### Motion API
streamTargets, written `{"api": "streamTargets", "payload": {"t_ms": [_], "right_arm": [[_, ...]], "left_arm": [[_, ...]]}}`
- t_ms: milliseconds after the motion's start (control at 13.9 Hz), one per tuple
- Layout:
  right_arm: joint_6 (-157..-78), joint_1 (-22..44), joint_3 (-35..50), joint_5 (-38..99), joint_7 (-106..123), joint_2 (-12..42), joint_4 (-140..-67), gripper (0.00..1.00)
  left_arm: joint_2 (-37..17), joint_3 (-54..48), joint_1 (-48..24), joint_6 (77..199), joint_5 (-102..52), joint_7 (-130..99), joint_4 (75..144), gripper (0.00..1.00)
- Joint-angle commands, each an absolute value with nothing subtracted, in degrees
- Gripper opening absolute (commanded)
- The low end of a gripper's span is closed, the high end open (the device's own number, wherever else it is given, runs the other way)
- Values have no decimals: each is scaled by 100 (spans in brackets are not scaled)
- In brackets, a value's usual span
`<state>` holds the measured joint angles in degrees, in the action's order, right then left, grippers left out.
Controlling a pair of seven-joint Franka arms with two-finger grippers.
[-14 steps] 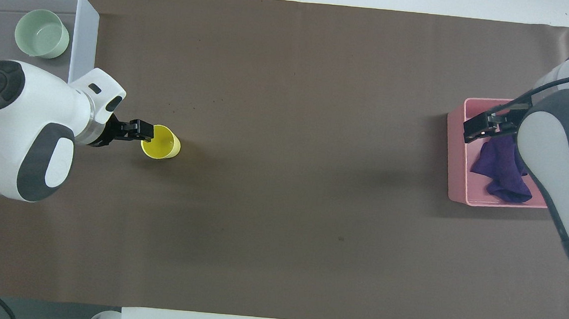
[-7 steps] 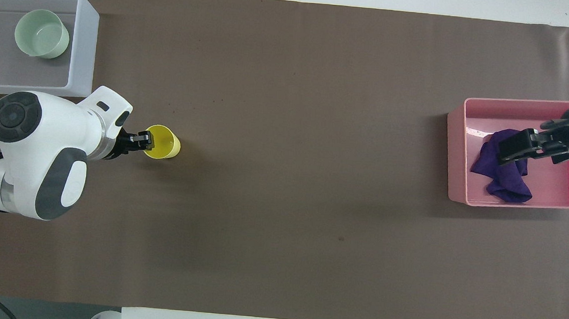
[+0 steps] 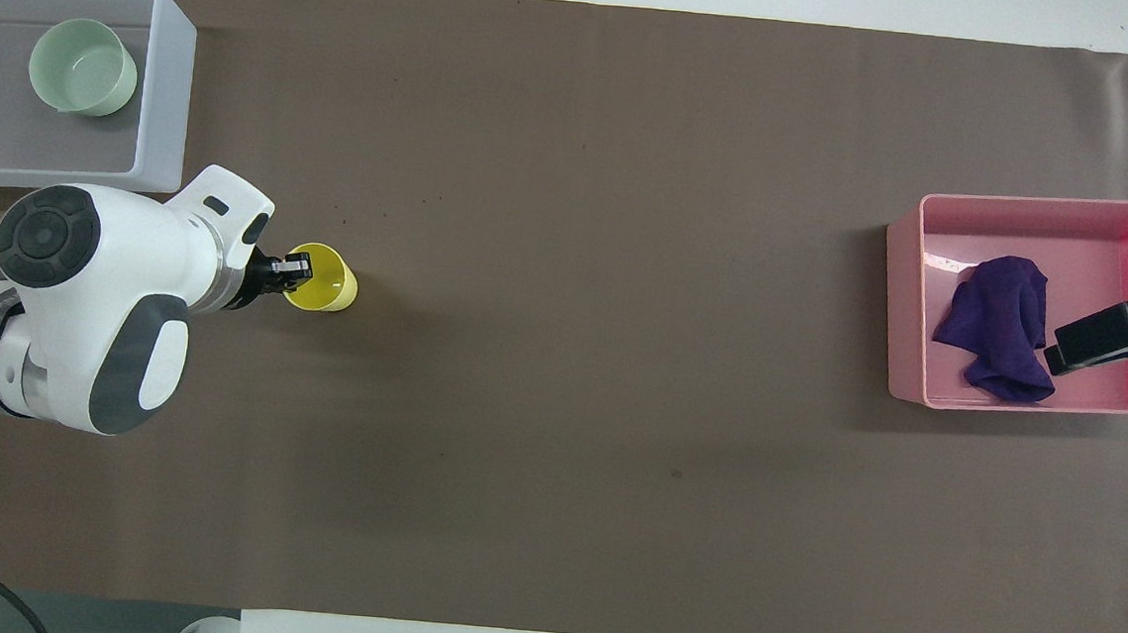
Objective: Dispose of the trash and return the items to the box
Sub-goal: 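Carry the yellow cup into the white box with the left gripper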
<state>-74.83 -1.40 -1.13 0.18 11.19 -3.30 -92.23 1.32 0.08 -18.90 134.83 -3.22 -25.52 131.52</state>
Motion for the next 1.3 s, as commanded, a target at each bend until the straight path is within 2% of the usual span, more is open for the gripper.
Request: {"api": "streamTargets", "payload": {"t_ms": [0, 144, 288, 360, 432, 648, 864, 1224], "right_arm": [[-7479, -193, -88, 44, 1178, -369, -9264, 100], [-7549, -193, -88, 35, 1143, -369, -9264, 100], [-7682, -193, -88, 26, 1160, -369, -9272, 100], [-7673, -193, -88, 26, 1160, -369, -9281, 100], [-7673, -193, -88, 26, 1160, -369, -9290, 100], [-7682, -185, -88, 18, 1151, -378, -9316, 100], [-7690, -185, -88, 18, 1151, -422, -9386, 100], [-7717, -185, -88, 18, 1151, -439, -9439, 100]], "left_arm": [[44, 131, -1803, 12311, -202, -2769, 11994, 0], [-261, 149, -1330, 10975, -185, -2690, 10502, 0], [-945, 158, -645, 10181, -115, -2280, 8911, 0], [-1123, 158, -207, 10091, -166, -1815, 8625, 0], [-1238, 150, 233, 10177, -176, -1384, 8631, 0], [-2326, 89, 964, 10704, -193, -1082, 7816, 0], [-3240, 70, 1055, 11004, -360, -1055, 6954, 0], [-3770, 79, 1046, 11707, -738, -1055, 6961, 0]]}}
